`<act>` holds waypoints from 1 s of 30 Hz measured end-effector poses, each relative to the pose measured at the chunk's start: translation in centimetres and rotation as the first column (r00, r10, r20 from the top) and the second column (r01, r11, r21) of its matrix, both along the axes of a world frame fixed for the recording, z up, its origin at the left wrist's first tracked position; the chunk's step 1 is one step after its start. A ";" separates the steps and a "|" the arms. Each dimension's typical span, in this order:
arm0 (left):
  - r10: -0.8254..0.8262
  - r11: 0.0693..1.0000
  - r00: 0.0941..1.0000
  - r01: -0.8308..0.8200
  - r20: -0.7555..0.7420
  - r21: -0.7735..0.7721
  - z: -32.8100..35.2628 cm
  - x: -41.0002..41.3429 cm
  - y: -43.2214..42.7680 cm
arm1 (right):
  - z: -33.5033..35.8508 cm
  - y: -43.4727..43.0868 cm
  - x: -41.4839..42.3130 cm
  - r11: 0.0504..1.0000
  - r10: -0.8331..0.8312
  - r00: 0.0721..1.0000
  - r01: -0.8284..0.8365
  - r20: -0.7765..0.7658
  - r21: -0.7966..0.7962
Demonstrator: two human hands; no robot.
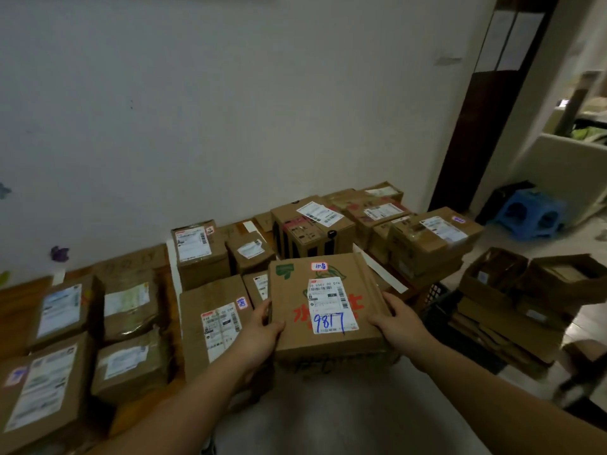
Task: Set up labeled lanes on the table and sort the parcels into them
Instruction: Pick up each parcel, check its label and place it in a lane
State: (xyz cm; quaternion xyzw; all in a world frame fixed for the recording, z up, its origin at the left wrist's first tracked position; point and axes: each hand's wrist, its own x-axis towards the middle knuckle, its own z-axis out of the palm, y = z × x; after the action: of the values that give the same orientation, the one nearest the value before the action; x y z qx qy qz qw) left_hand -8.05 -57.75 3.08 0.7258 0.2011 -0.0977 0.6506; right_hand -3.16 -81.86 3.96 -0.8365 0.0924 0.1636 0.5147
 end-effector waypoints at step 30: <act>0.241 0.963 0.962 -0.219 -0.132 0.158 -6.6 11.6 -14.4 | -9.0 -9.1 19.7 0.821 0.527 0.850 -0.509 -0.001 -0.259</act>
State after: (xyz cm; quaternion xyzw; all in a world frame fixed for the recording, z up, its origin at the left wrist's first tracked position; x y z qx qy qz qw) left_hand 3.59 -72.14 -3.56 0.7323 0.3390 -0.0611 0.5875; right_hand 16.51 -90.97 -5.01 -0.8933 -0.1369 0.2545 0.3441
